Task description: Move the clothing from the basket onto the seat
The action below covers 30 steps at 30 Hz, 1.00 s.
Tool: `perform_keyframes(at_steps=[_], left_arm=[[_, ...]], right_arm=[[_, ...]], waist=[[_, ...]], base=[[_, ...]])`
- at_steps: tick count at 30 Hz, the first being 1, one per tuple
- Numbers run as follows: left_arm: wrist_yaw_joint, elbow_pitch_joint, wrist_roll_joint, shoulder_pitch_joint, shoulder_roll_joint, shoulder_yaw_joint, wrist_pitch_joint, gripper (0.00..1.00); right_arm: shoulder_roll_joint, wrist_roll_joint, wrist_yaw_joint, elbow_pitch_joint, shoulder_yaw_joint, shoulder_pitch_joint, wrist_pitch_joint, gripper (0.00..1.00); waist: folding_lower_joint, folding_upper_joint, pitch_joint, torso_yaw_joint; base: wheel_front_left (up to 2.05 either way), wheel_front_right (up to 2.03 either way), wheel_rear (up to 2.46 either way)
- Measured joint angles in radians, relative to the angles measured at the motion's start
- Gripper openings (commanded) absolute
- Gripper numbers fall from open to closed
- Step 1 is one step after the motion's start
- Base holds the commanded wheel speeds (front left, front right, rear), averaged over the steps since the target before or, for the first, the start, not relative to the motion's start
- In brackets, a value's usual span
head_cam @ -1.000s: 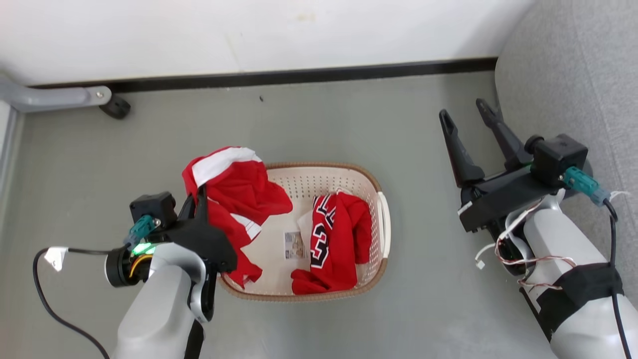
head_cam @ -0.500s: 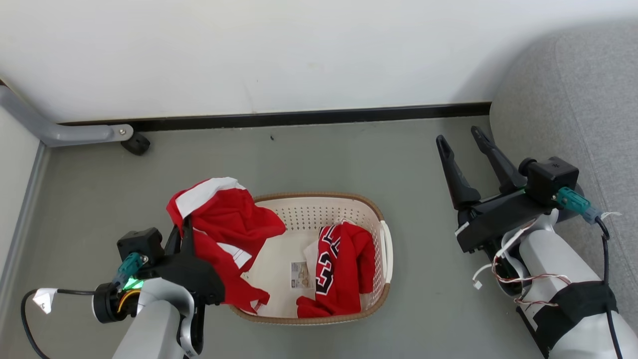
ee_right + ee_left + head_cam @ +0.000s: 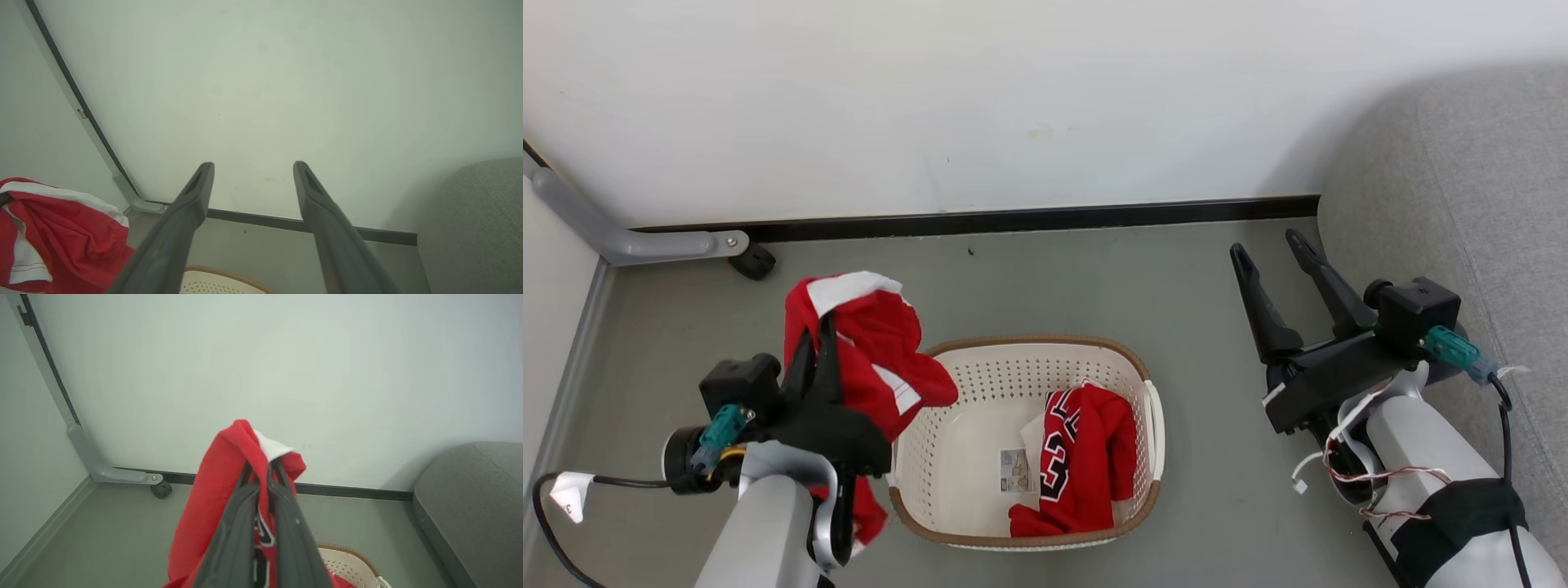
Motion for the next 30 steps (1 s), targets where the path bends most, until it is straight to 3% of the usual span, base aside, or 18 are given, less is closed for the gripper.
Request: perform_keyframes(at_steps=[30], left_arm=[[-0.078,-0.603,0.1,0.061,-0.021,-0.03,-0.005,0.0]], right_arm=[[0.001,0.025,0.0,0.006,0.014,0.045,0.0,1.0]], waist=[[0.0,0.0001,-0.034,0.015]], base=[[0.0,0.0,0.0]])
